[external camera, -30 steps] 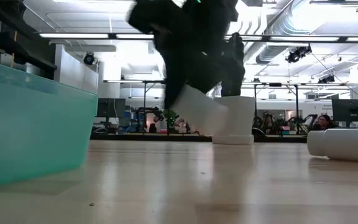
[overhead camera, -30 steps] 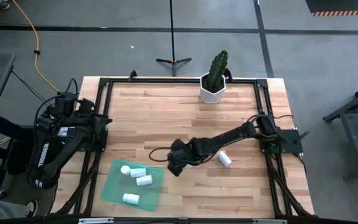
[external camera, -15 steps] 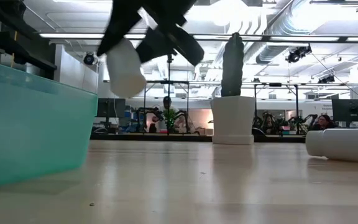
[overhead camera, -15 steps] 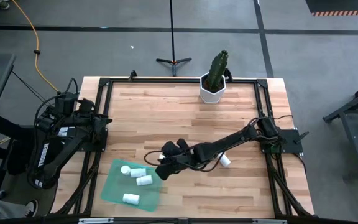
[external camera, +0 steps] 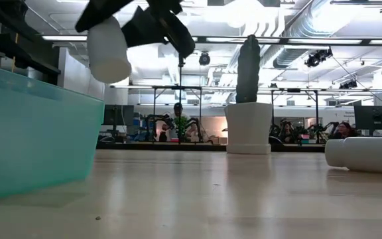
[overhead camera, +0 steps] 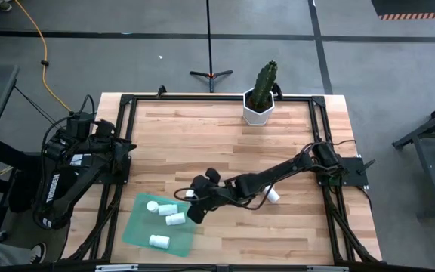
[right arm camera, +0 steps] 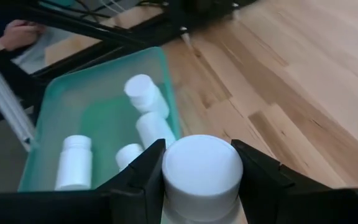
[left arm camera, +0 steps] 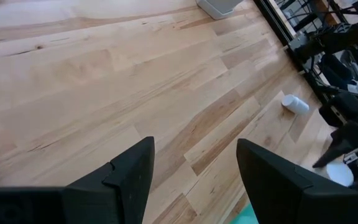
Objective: Pick and place pill bottles into a basket
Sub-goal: Put the white pill bottle into the green bin
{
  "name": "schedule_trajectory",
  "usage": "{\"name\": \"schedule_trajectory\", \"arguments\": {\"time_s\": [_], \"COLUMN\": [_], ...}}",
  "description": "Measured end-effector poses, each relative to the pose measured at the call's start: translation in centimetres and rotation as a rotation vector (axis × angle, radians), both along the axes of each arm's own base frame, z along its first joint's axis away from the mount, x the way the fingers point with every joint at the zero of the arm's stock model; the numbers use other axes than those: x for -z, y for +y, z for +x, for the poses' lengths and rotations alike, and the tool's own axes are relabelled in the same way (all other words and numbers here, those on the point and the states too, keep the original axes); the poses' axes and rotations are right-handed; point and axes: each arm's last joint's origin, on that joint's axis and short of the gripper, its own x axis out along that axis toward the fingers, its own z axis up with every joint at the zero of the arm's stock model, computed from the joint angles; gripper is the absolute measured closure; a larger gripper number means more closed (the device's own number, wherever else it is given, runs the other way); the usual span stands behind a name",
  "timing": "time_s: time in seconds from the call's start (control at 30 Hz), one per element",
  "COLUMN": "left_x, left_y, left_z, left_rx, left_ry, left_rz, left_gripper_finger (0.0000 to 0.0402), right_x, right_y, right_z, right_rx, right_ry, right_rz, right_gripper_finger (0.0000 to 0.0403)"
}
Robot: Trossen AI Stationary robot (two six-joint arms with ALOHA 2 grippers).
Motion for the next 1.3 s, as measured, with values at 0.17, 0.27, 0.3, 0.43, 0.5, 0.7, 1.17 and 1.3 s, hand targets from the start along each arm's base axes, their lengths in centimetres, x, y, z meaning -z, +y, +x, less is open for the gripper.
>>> {"name": "schedule_trajectory", "arguments": {"time_s": [0.17,0.27,0.3,0.43,0.5,0.7,1.17,1.3], "left_x": [0.0,0.0,0.0,0.0,0.0,0.0,0.0,0.0], "left_y": [0.0,0.0,0.0,0.0,0.0,0.0,0.0,0.0], "left_z": [0.0,0.0,0.0,0.0,0.0,0.0,0.0,0.0], "left_rx": [0.000,-0.004,-0.004,-0.005,-0.008,-0.018,-0.019,-0.019], "left_ry": [0.000,0.000,0.000,0.000,-0.002,-0.007,-0.007,-0.007], "left_rz": [0.000,-0.002,-0.001,-0.002,-0.006,-0.018,-0.018,-0.018], "left_gripper_finger": [0.0140,0.0140,0.0140,0.0140,0.0140,0.0140,0.0140,0.0140], "right_x": [1.5,2.9,3.4,3.9,3.9,3.8,3.8,3.7], "right_y": [0.9,1.9,2.1,2.9,3.1,3.5,2.4,1.9], "right_z": [1.0,1.4,1.4,1.4,1.4,1.3,1.7,2.0], "right_rx": [-0.081,-0.134,-0.142,-0.159,-0.169,-0.200,-0.194,-0.196], "right_ry": [-0.040,-0.043,-0.033,-0.039,-0.047,-0.052,-0.052,-0.058], "right_rz": [0.019,0.047,0.049,0.052,0.057,0.043,0.048,0.059], "right_gripper_finger": [0.0257,0.0257,0.0257,0.0257,0.0257,0.0257,0.0237,0.0233]}}
